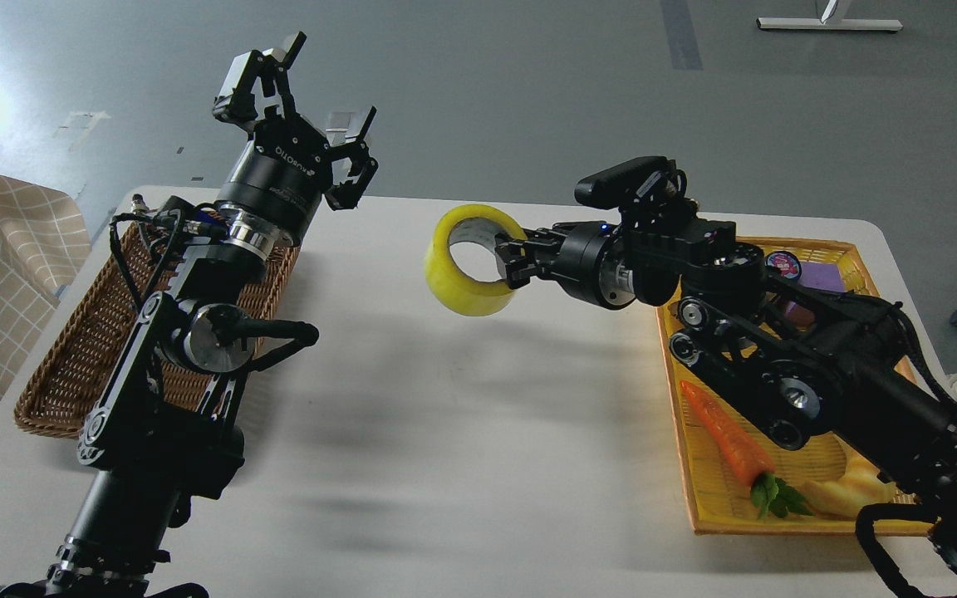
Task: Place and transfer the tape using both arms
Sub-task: 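Lift the tape roll and carry it toward the table center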
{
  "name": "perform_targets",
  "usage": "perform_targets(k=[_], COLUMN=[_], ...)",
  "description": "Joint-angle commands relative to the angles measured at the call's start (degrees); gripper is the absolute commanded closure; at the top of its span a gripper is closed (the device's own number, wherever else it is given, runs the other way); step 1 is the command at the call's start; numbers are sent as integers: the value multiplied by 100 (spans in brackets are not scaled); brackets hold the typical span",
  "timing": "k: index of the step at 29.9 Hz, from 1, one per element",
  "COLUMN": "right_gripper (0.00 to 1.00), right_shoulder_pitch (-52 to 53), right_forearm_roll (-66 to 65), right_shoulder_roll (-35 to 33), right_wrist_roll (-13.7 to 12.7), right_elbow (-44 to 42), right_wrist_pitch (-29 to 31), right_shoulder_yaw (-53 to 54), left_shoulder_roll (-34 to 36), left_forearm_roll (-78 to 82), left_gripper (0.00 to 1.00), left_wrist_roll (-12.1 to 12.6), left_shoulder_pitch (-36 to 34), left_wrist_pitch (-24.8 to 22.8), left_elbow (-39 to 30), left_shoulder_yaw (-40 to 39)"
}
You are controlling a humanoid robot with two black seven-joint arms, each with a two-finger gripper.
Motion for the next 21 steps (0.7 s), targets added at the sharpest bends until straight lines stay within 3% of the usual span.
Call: perform_targets(k=[1, 4, 21], right_gripper=[98, 93, 97], right_shoulder_pitch=[-48, -75, -83], right_forearm_roll=[-239, -399, -408], right_shoulder_roll=[124, 124, 124], right_wrist_roll=[9, 18, 9], right_elbow=[-470, -762, -789], right_wrist_pitch=[0, 0, 0], right_shoulder_yaw=[-77, -138, -464], left_shoulder_roll=[28, 54, 142], left_forearm_roll=[-8, -8, -17], left_gripper=[2, 2, 2], left_wrist_roll=[-4, -4, -4], left_shoulder_pitch=[2, 2, 46], left_wrist_pitch=[0, 0, -8], left_elbow=[1, 1, 1], left_shoulder_yaw=[-68, -77, -147])
